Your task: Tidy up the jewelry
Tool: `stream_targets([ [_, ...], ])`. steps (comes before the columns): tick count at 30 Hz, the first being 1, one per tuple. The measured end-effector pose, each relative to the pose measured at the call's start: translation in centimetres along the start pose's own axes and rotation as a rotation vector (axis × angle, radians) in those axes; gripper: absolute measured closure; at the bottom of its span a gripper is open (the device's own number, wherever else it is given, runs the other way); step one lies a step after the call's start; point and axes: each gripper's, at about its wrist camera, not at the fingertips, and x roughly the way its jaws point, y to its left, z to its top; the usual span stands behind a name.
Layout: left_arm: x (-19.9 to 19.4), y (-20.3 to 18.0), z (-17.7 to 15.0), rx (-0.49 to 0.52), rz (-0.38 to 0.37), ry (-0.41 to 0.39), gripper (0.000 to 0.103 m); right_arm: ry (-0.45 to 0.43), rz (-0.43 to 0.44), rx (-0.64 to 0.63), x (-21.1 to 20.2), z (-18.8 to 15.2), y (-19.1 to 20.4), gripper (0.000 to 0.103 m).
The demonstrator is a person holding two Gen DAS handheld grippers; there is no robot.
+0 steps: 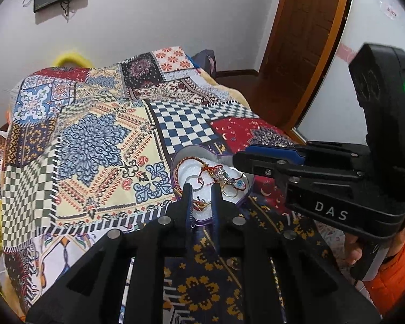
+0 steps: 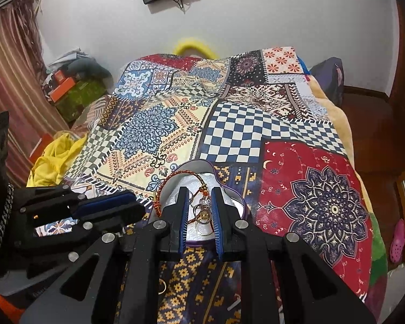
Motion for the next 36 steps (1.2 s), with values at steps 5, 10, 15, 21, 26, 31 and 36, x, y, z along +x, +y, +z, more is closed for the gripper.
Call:
stream_targets([
  [5,-2.4,-0.2,0.1,0.003,0.026,-0.037,0.085,-0.035,-0.030,-0.018,-1.8,-0.1,0.5,0.081],
  [10,-4.6,-0.1,-0.1,-0.005,0.042,-0.068,0.073,-0.070,-0.061,-0.042,-3.7,-0.4,1.2,0.079],
  [15,-5.9,0.2,-1.0,-0.026,0.044,-0.074,0.072,-0.100,-0.081,-0.061,-5.3,-1.4,2.0,0.067],
  [21,-6.4,0.8,-2.9,-0.049,0.055,-0.039,0.070,-0.078,-0.096,-0.082,-5.0,-3.0,2.7,0.066],
  [26,-5.6,1.3,-5.2,-0.059,0.059,0.021,0.070,-0.003,-0.097,-0.089,-2.8,-5.1,3.2,0.066],
  [31,-4.8,1.7,-7.0,-0.064,0.057,0.068,0.070,0.084,-0.088,-0.105,0.0,-7.0,3.9,0.066],
  [36,-4.2,2.0,-8.4,-0.066,0.055,0.096,0.070,0.133,-0.091,-0.149,1.6,-7.9,4.9,0.066],
])
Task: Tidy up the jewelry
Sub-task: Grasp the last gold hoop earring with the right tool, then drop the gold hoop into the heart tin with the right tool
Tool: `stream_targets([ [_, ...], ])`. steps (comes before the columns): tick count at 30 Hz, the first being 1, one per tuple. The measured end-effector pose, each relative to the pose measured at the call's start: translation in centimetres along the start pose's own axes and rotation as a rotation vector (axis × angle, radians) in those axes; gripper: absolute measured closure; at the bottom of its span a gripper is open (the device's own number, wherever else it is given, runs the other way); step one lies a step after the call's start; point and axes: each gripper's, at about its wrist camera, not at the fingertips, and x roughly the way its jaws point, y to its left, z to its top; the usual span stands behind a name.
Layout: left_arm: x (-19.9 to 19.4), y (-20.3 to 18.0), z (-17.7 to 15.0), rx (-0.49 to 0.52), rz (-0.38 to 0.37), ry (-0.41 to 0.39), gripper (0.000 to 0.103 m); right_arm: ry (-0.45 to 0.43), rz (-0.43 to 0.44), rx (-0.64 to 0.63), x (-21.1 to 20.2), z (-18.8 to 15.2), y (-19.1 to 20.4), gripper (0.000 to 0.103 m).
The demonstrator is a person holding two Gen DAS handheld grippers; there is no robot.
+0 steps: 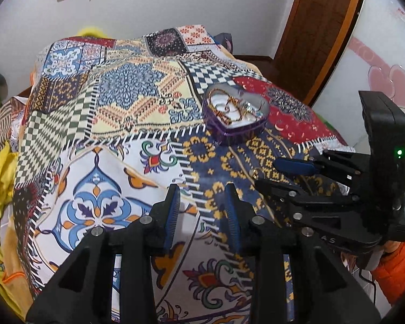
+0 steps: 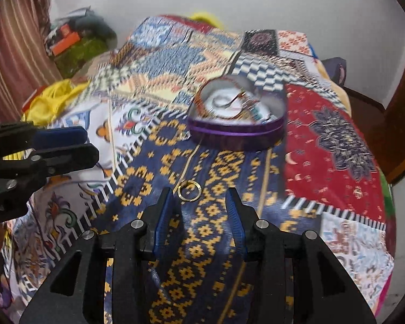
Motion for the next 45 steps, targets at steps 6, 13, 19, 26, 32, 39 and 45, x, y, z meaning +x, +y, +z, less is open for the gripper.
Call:
stream_targets([
  [6,0.6,0.6,-0.3,-0.009,0.002,0.012,0.070,-0.012,-0.059,-0.070,0.8,-0.2,1.1,0.070],
  [13,1.2,0.7,0.5,-0.006,-0.002,0.019,0.070,-0.021,-0.031,-0.053,0.5,-0.2,0.4,0.086],
  [19,3.0,0.2,2.0,0.027,-0.024,0.054,0.070,-0.055,-0.020,-0.012,-0.5,-0.1,-0.3,0.086],
  [26,6.5,-0.5,4.0,0.049,-0.062,0.131,0.070,-0.117,-0.047,0.056,-2.3,0.6,-3.0,0.086],
  [32,8.8,-0.8,5.2,0.089,-0.036,0.164,0.076,-0.148,-0.046,0.086,-2.9,0.9,-4.6,0.086],
  [39,9.5,-0.9,5.5,0.111,-0.047,0.159,0.076,-0.169,-0.031,0.096,-2.8,1.1,-5.0,0.086],
  [45,9.6,-1.0,5.4,0.120,-0.045,0.149,0.077,-0.182,-0.012,0.112,-2.7,1.3,-5.0,0.086],
])
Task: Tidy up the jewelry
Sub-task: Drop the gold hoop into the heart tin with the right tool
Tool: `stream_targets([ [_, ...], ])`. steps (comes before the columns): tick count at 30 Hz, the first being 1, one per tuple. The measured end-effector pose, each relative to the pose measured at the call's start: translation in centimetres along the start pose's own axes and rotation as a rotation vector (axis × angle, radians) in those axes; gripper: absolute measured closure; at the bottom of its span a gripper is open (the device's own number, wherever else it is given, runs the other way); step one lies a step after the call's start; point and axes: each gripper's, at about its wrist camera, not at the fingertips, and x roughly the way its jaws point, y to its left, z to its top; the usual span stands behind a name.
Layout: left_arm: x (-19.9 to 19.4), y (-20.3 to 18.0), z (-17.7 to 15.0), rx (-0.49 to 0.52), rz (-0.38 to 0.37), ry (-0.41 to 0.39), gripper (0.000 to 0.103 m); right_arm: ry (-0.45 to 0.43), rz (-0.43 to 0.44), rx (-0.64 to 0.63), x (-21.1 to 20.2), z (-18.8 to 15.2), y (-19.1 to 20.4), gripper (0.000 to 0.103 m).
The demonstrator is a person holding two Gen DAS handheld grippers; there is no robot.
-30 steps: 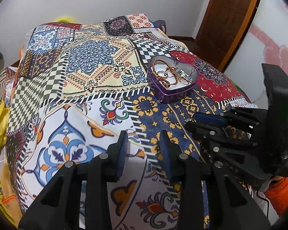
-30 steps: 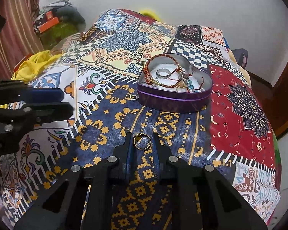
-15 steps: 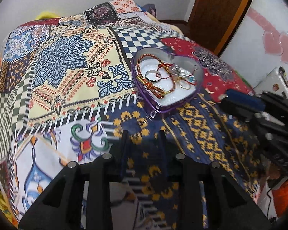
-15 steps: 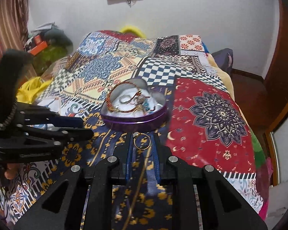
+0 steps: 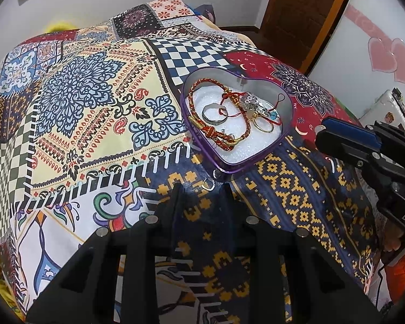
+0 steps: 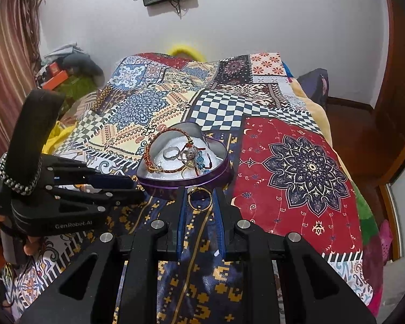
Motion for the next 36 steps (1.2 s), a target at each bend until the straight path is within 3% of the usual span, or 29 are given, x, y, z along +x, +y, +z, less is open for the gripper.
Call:
stream_targets([
  [5,0.2,0.1,0.2,-0.010,-0.006,-0.002,0.083,0.000,0.000,0.002,0.0,-0.1,-0.2,0.086],
  [10,0.2,-0.1,0.0,-0.017,0.005,-0.015,0.096,0.004,-0.004,0.005,-0.2,-0.3,-0.3,0.086],
  [21,-1.5,0.2,-0.7,-0.056,0.006,-0.061,0.096,-0.008,-0.009,-0.001,-0.6,0.4,-0.3,0.086],
  [30,-5.8,-0.6,1.1,-0.035,0.019,-0.183,0.096,-0.053,-0.005,0.007,-1.1,2.2,-0.6,0.086],
  [36,-6.5,-1.5,2.4,-0.024,0.000,-0.227,0.096,-0.088,0.000,0.010,-1.3,3.9,-0.5,0.086],
])
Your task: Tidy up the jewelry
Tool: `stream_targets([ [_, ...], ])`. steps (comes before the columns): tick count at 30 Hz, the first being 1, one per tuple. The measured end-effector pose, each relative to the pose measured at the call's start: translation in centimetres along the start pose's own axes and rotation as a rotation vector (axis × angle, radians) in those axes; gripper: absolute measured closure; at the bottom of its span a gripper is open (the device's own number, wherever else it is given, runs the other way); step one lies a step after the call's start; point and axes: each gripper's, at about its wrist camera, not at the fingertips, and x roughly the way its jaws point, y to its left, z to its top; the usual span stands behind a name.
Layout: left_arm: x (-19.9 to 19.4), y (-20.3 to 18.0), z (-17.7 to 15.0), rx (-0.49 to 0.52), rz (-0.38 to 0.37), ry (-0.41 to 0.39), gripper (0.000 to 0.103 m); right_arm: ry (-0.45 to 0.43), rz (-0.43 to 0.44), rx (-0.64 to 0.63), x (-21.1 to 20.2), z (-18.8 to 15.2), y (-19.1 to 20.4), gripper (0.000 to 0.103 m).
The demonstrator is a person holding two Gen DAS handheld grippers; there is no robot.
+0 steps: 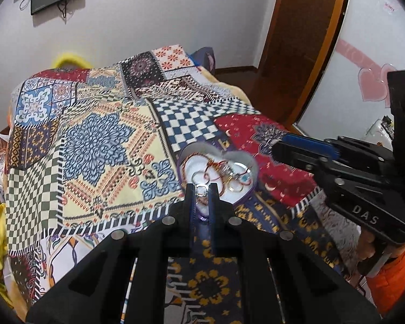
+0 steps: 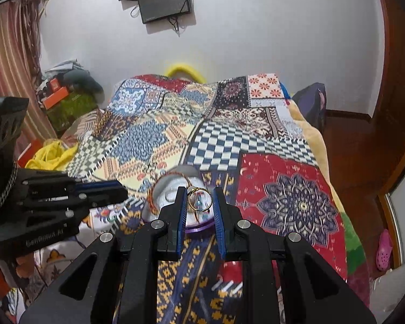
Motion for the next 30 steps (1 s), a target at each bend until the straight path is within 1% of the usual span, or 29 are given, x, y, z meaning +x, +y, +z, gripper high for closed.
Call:
stream_targets([
  [6,1.3,-0.4,0.2,-0.020,-0.027,0.009,0.096,-0.001,0.003,-0.001,0.8,0.7,0.1,0.086],
  [9,1.9,-0.4,0.1,-0.030,-0.042,0.021,0.096,0.028,0.010,0.010,1.8,0.4,-0.2,0.086],
  [13,2.9,-0.6,-0.1,-0.012,-0.051,0.033,0.096,0.084,0.025,0.039,3.3,-0.4,-0.7,0.086],
  [18,3.6,-0.8,-0.2,0.013,-0.052,0.047,0.096,0.112,0.016,0.041,4.1,-0.9,-0.9,0.085],
  [21,3.6,-0.9,-0.3,0.017,-0.043,0.037,0.096,0.105,0.009,0.059,4.0,-1.1,-1.3,0.085],
  [24,3.4,-0.8,-0.3,0.011,-0.040,0.037,0.095,0.121,0.034,0.084,3.7,-1.1,-1.7,0.085],
  [27,2.6,-0.9,-0.5,0.011,-0.017,0.021,0.094,0.119,0.044,0.100,3.2,-0.9,-1.9,0.083],
  [29,1.7,-1.1,-0.5,0.021,0.005,0.003,0.093,0.103,0.038,0.097,2.6,-0.7,-1.8,0.076],
  [30,1.1,-1.1,-0.5,0.024,0.014,-0.009,0.090,0.094,0.037,0.096,2.1,-0.6,-1.8,0.075],
])
